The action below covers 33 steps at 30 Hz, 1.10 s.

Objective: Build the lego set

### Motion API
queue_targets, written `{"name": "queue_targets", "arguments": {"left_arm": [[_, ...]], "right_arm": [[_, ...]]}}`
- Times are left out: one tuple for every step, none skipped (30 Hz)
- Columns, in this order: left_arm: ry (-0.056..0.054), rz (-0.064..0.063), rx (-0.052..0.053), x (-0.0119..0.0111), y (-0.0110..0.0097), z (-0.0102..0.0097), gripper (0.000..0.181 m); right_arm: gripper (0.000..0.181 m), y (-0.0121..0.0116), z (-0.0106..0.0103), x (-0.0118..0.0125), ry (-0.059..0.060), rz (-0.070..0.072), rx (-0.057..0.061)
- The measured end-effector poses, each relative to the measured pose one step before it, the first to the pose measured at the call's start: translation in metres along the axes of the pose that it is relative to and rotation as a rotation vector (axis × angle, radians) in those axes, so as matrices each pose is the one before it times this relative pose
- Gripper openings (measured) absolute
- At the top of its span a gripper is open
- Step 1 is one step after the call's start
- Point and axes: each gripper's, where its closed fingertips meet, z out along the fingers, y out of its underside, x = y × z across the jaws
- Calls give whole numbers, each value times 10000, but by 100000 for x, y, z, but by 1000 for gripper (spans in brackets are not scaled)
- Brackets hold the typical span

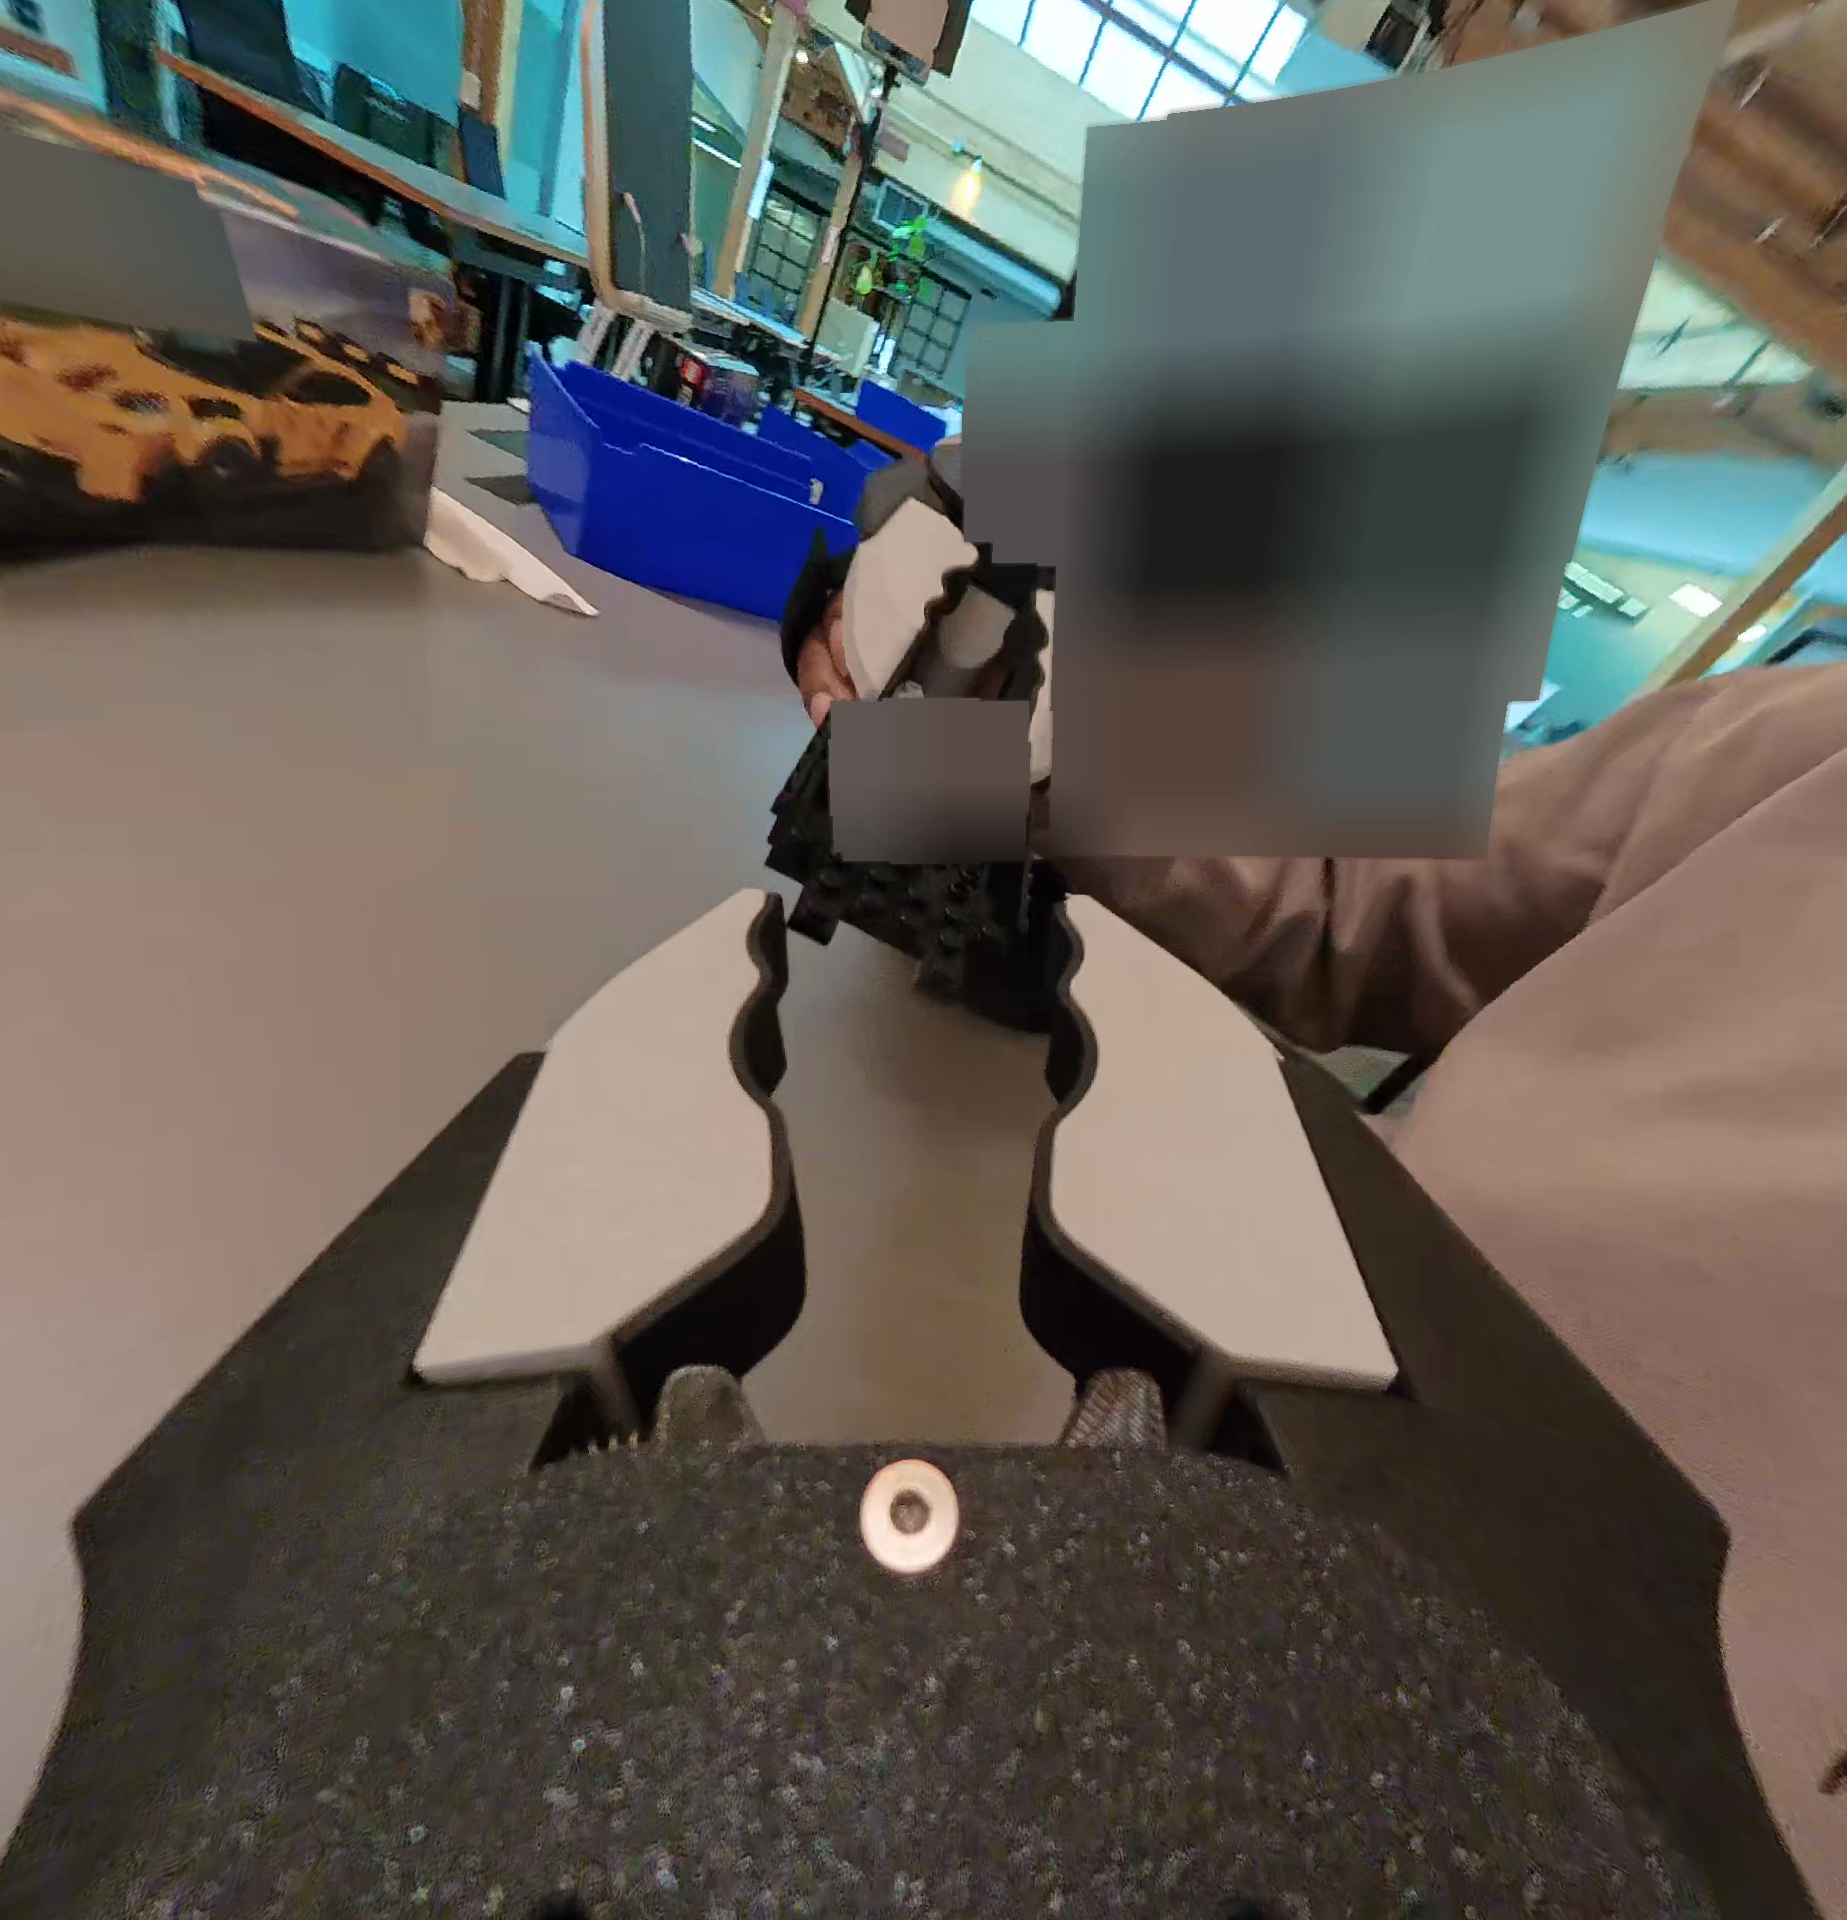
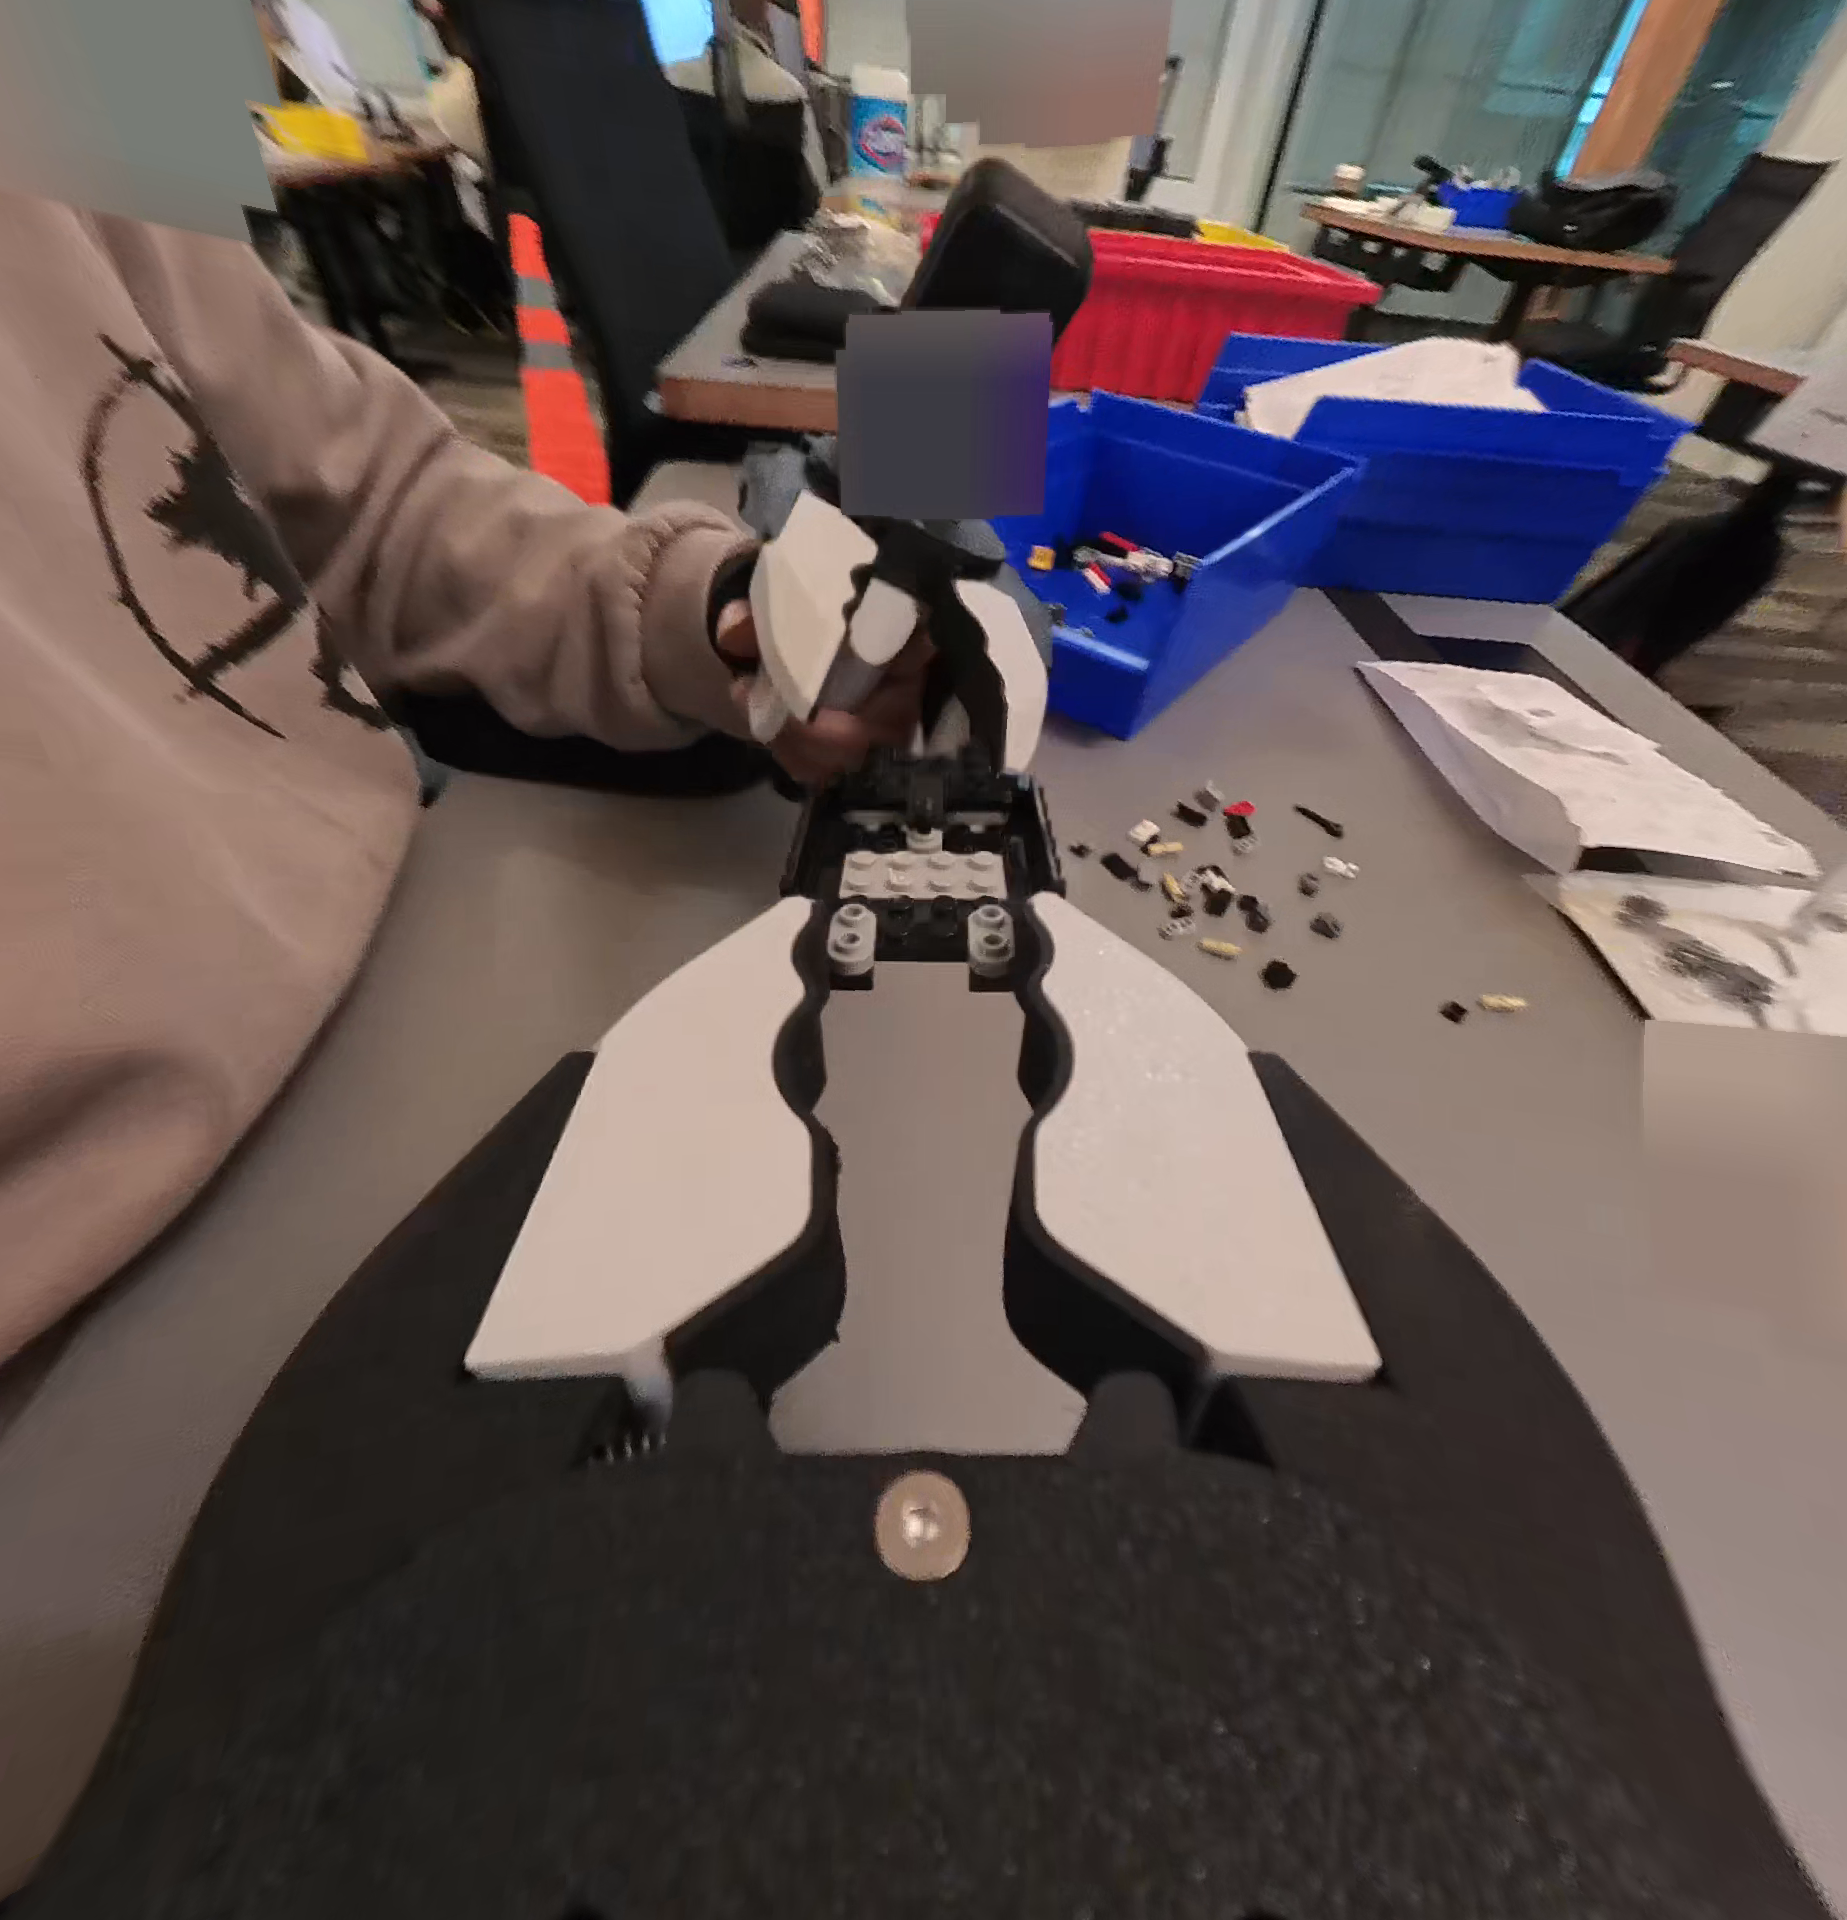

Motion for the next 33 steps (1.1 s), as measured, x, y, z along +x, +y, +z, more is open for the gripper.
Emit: {"name": "queue_targets", "arguments": {"left_arm": [[-183, 345, -43, -68, -54, -87, 49], [-182, 271, -55, -131, 3, -95, 51], [-148, 190, -86, -154, 77, -95, 55], [-104, 118, -68, -149, 72, -87, 58], [-86, 125, -69, -117, 106, -58, 61], [-125, 187, -91, -151, 175, 8, 62], [-174, 246, -135, -166, 261, 83, 61], [-166, 274, -203, -94, 371, 188, 61], [-99, 275, -344, 25, 598, 275, 61], [-102, 271, -406, 12, 727, 347, 61], [-112, 257, -352, -23, 692, 370, 61], [-65, 148, -270, 2, 581, 365, 61], [-9, 24, -190, 20, 438, 338, 61], [15, -46, -117, 19, 277, 274, 61], [-24, -39, 14, -53, 38, 172, 60], [-50, -20, 97, -76, -137, 92, 56], [-76, -3, 18, -133, -44, 95, 53], [-89, 52, -118, -141, 150, 162, 53], [-113, 96, -164, -154, 246, 183, 55], [-80, 83, -91, -56, 167, 164, 60], [84, 16, 37, 185, -26, 48, 58], [118, -5, 108, 234, -159, -59, 52], [33, 44, 95, 124, -183, -128, 44], [-89, 93, 76, -57, -189, -149, 40], [-114, 99, 38, -105, -127, -130, 42], [-9, 43, -25, 29, -8, -72, 47], [78, -42, -75, 120, 98, 8, 50], [34, -56, -109, 56, 184, 71, 48], [18, 22, -161, 73, 271, 122, 43], [31, 122, -167, 149, 242, 121, 34], [-95, 139, -112, 23, 141, 117, 35], [-72, 109, -42, 27, 13, 46, 35], [-2, 32, -6, 57, -68, -20, 35]], "right_arm": [[34, -271, 175, 219, -324, 143, 104], [34, -93, 182, 341, -207, 80, 6], [34, 84, 145, 490, -59, 25, -52], [34, 119, 88, 453, -58, 77, 15], [34, -82, 16, 236, -175, 199, 248], [34, -184, -6, 101, -219, 253, 405], [34, 45, 14, 23, -199, 235, 309], [34, 188, 24, 29, -131, 193, 215], [34, 202, 9, 48, -70, 165, 162], [34, 299, -42, 137, -7, 151, 36], [34, 228, -87, 248, 78, 79, 16], [34, 91, -124, 146, 16, 63, 82], [33, 15, -84, 10, -74, 112, 95], [33, 5, -45, -18, -65, 65, 67], [33, 81, -11, -37, -51, 22, -5], [33, 75, -9, -55, -45, 11, -4], [33, -90, -17, -66, -35, 35, 119], [33, -153, -21, -200, -122, 73, 158], [33, -157, -45, -207, -116, 63, 146], [33, -100, -50, -124, -49, 18, 106], [33, 42, -34, -95, -22, -8, -8], [33, 202, -6, -90, -14, -24, -106], [34, 214, 4, -16, 30, -35, -109], [34, 188, -7, -78, -21, 0, -77], [33, 107, -32, -94, -49, 33, -27], [33, 74, -46, -29, -22, 25, -12], [33, 57, -34, 31, 4, 15, -1], [33, 6, -18, -16, -45, 28, 43], [33, -36, 38, -52, -81, 58, 70], [34, 52, 50, 73, 20, 4, 0], [34, 23, 0, -25, -35, -11, -4], [34, -14, -41, -28, -24, 23, 8], [34, 34, -64, -46, -27, 17, -19]]}}
